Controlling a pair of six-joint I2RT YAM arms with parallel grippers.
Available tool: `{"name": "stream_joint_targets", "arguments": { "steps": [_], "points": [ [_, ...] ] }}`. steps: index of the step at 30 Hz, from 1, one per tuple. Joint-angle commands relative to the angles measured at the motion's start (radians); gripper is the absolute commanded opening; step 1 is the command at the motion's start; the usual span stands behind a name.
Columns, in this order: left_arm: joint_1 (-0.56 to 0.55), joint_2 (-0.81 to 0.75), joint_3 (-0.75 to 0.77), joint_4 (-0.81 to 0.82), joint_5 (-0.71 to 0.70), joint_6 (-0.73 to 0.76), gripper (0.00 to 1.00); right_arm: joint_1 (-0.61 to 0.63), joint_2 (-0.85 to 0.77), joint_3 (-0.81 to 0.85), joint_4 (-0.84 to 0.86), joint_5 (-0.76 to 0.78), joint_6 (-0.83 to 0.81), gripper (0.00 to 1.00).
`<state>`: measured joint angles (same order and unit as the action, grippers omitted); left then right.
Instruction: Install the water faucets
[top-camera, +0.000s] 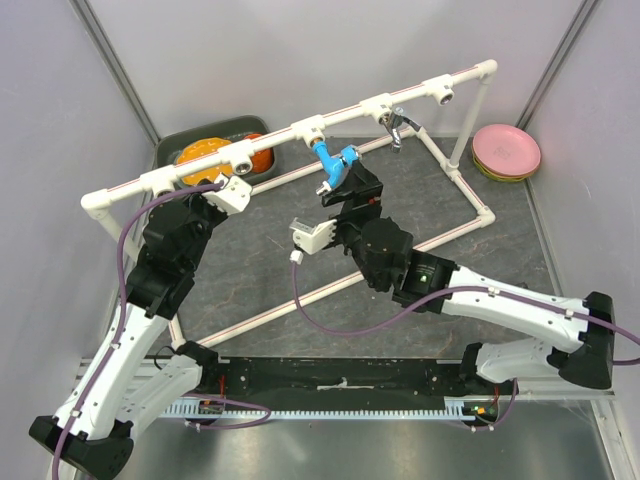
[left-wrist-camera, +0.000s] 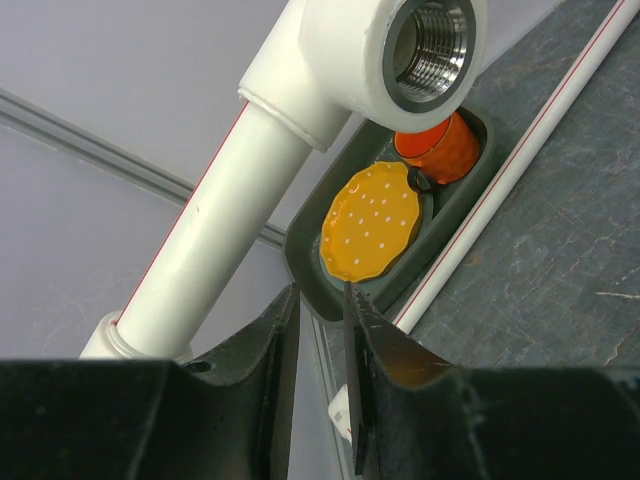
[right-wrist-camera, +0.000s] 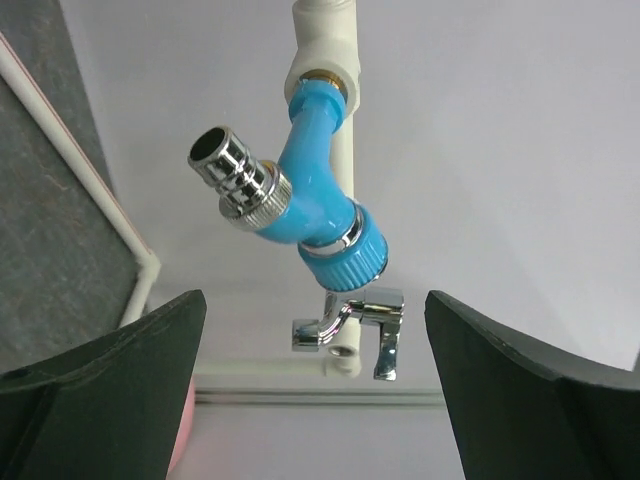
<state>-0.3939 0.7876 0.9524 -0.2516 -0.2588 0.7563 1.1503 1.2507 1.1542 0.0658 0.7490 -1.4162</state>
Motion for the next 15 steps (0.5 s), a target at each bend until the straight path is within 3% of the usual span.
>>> {"name": "stream_joint_targets", "arguments": {
  "steps": [1,8,11,15],
  "points": [
    [0.007,-0.004,-0.004,0.018,0.004,-0.028,0.31,0.003,0.065,0.047,0.141,0.093,-0.190,0.98],
    [0.006,-0.008,-0.006,0.020,0.006,-0.028,0.31,-0.023,0.145,0.093,0.198,0.095,-0.268,0.97],
    [0.007,-0.011,-0.006,0.020,0.006,-0.028,0.31,-0.043,0.165,0.104,0.210,0.087,-0.277,0.91],
    [0.007,-0.011,-0.006,0.020,0.003,-0.028,0.31,-0.057,0.181,0.105,0.223,0.082,-0.283,0.68]
  ]
}}
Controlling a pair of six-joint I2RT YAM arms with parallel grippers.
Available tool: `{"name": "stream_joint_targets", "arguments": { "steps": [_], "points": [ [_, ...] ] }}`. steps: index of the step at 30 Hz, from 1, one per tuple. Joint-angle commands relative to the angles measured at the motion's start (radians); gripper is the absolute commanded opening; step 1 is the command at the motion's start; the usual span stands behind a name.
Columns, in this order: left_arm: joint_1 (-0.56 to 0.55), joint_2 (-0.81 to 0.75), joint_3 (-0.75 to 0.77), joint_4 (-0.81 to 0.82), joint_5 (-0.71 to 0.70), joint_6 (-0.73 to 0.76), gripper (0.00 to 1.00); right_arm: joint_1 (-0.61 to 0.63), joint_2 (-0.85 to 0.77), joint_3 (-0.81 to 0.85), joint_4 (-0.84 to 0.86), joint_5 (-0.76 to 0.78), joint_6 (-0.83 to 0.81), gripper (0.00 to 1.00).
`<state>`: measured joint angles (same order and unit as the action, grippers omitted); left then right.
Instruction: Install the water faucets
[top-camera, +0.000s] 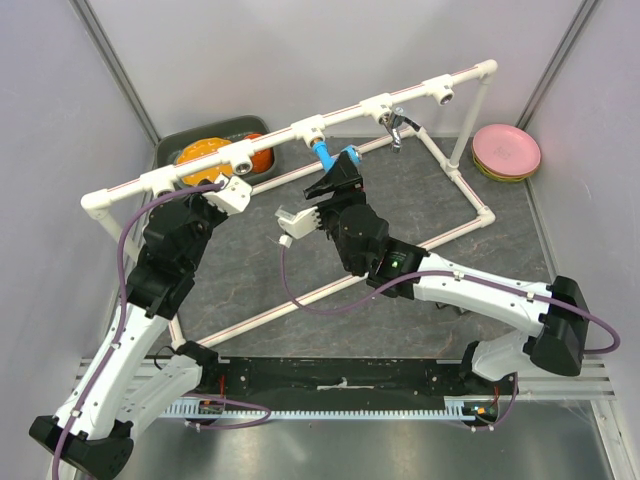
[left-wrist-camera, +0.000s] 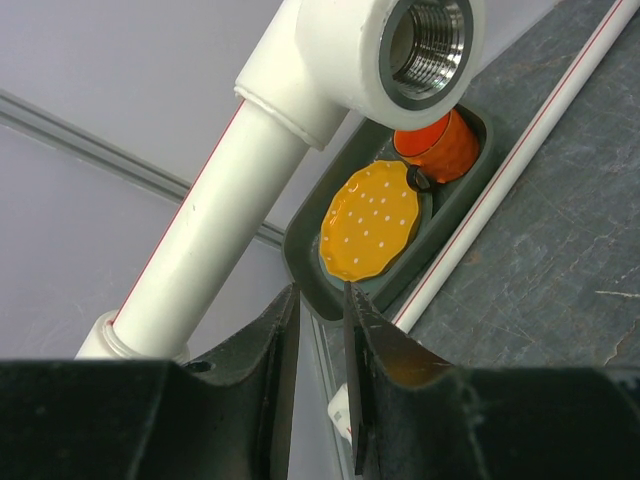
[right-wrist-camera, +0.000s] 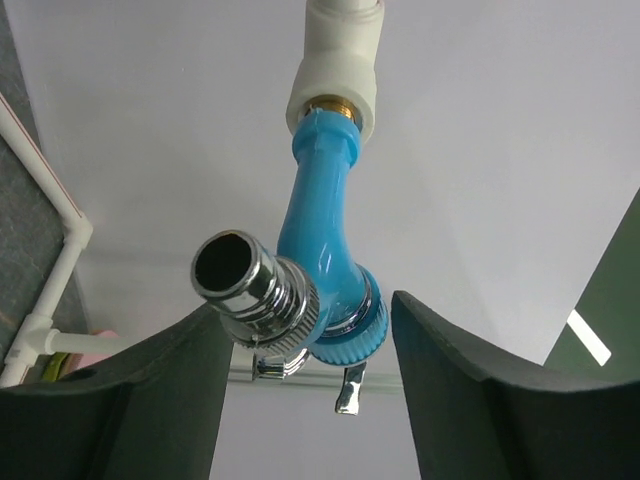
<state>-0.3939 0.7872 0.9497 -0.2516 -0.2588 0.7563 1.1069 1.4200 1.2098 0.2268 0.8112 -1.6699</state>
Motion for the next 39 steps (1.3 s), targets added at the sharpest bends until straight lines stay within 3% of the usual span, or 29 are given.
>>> {"name": "stream_joint_targets", "arguments": {
  "steps": [1,2,5,11,16,24,25,26,31,34,39],
  "points": [
    [0.007,-0.012,-0.003,0.020,0.003,-0.026,0.31,-0.018,0.014,0.050,0.069,0.020,-0.034,0.65],
    [0.007,-0.011,-0.005,0.021,0.003,-0.026,0.31,-0.019,0.017,0.050,0.069,0.020,-0.033,0.60],
    [0.007,-0.013,-0.003,0.020,0.001,-0.025,0.31,-0.022,0.025,0.050,0.075,0.017,-0.031,0.34],
    [0.007,-0.013,-0.005,0.018,0.000,-0.026,0.31,-0.030,0.051,0.079,0.049,0.017,0.031,0.08],
    [0.007,-0.014,-0.005,0.020,0.000,-0.025,0.31,-0.032,0.069,0.118,-0.001,0.016,0.165,0.00],
    [0.007,-0.014,-0.006,0.018,0.004,-0.025,0.31,-0.032,0.048,0.131,-0.103,0.000,0.341,0.00],
    [0.006,-0.017,-0.006,0.020,0.004,-0.025,0.31,-0.030,0.039,0.107,-0.095,0.006,0.329,0.01],
    [0.007,-0.016,-0.006,0.020,0.004,-0.023,0.31,-0.027,0.030,0.090,-0.081,0.012,0.314,0.18],
    [0.007,-0.014,-0.008,0.020,0.003,-0.023,0.31,-0.009,-0.024,0.034,-0.063,0.040,0.291,0.56],
    [0.007,-0.013,-0.008,0.020,0.003,-0.023,0.31,0.005,-0.056,0.024,-0.070,0.051,0.285,0.71],
    [0.009,-0.011,-0.008,0.020,0.001,-0.023,0.31,0.033,-0.088,0.016,-0.124,0.094,0.294,0.86]
  ]
}}
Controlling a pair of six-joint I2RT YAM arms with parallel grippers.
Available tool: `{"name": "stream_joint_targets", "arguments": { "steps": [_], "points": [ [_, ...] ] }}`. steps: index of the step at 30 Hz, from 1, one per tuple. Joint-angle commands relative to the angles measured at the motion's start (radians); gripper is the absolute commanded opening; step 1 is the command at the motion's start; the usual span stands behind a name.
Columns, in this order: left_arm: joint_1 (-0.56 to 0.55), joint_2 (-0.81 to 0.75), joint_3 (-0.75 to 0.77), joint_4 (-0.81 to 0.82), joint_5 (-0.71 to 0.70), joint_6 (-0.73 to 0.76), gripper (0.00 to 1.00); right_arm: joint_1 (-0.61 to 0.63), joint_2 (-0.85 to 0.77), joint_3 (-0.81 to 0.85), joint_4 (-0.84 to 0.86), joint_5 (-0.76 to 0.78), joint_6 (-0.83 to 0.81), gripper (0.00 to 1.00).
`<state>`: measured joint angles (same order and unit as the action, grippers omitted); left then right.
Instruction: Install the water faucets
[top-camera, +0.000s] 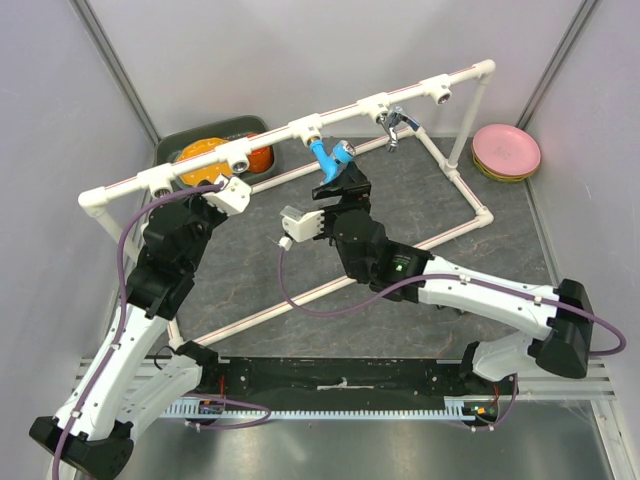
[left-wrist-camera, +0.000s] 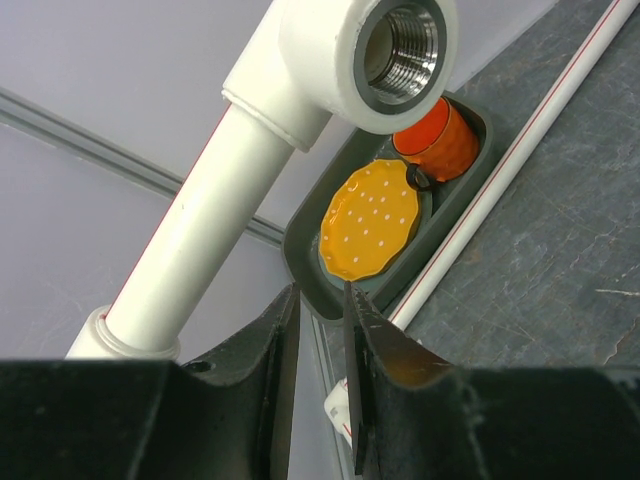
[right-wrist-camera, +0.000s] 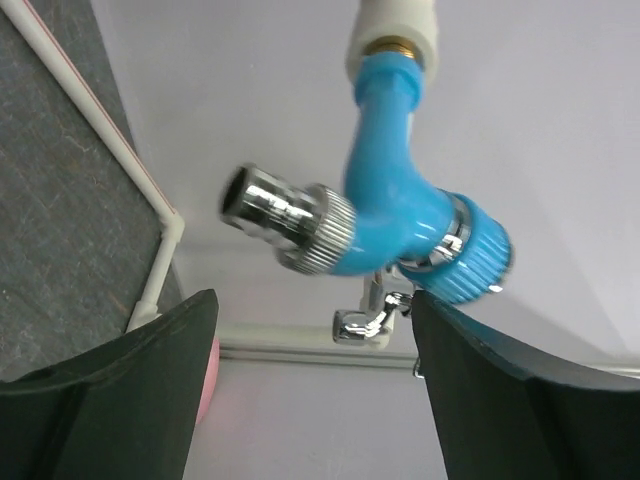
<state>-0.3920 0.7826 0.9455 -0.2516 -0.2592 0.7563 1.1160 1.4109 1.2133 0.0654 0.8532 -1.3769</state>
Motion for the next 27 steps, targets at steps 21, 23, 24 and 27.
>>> {"name": "stream_joint_targets", "arguments": {
  "steps": [21,23,24,27],
  "points": [
    [0.007,-0.014,-0.004,0.020,0.009,-0.025,0.31,0.042,-0.055,0.014,0.134,0.112,-0.289,0.98],
    [0.007,-0.016,-0.005,0.020,0.011,-0.023,0.31,0.044,-0.035,0.023,0.146,0.106,-0.332,0.98],
    [0.008,-0.016,-0.005,0.020,0.009,-0.022,0.31,0.042,-0.027,0.032,0.149,0.104,-0.343,0.98],
    [0.007,-0.019,-0.005,0.021,0.011,-0.023,0.31,0.044,-0.003,0.051,0.171,0.096,-0.372,0.98]
  ]
}}
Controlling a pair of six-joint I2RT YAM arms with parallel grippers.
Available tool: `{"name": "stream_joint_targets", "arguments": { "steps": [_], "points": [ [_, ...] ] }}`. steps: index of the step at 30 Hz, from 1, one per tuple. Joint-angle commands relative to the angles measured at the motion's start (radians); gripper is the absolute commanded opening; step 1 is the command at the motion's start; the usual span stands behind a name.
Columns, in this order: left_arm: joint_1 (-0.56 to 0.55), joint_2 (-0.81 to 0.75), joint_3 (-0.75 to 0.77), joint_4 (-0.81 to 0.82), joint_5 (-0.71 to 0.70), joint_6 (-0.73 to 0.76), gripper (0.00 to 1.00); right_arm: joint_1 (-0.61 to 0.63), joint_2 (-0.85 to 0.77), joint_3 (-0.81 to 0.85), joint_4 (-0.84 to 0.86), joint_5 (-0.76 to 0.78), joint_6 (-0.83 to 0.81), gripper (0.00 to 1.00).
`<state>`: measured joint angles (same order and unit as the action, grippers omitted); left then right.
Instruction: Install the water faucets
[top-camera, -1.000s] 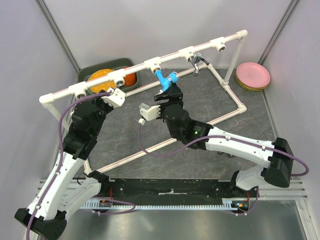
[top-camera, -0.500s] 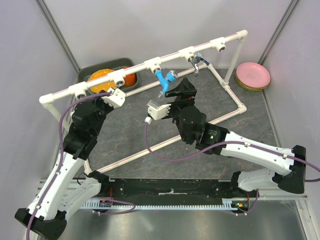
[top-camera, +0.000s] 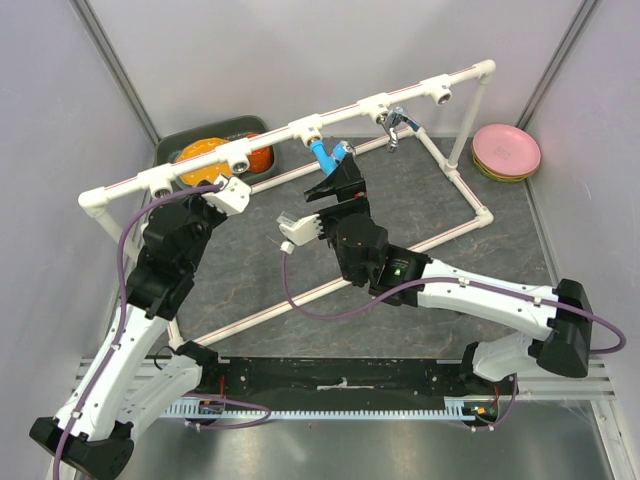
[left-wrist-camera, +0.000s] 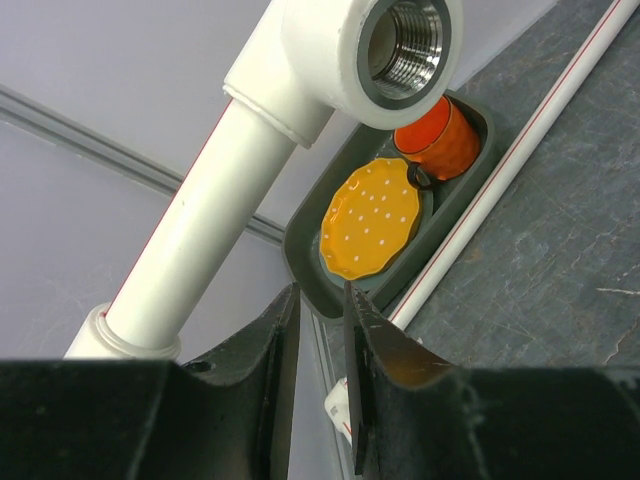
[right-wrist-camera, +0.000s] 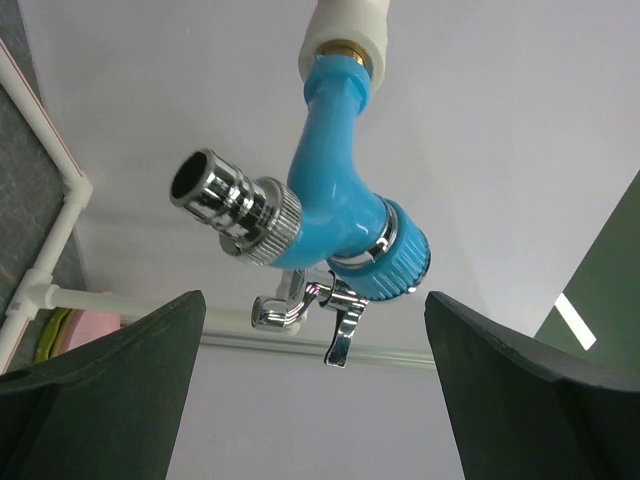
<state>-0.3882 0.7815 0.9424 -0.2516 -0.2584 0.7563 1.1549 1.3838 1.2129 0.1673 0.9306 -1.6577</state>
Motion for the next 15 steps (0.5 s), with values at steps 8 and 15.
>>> {"name": "stream_joint_targets", "arguments": {
  "steps": [8,15],
  "points": [
    [0.003,-0.021,-0.002,0.018,0.010,-0.023,0.31,0.005,0.060,0.085,0.132,-0.013,-0.171,0.98],
    [0.005,-0.024,-0.002,0.018,0.010,-0.021,0.31,-0.003,0.083,0.139,0.075,-0.015,-0.142,0.98]
  ]
}}
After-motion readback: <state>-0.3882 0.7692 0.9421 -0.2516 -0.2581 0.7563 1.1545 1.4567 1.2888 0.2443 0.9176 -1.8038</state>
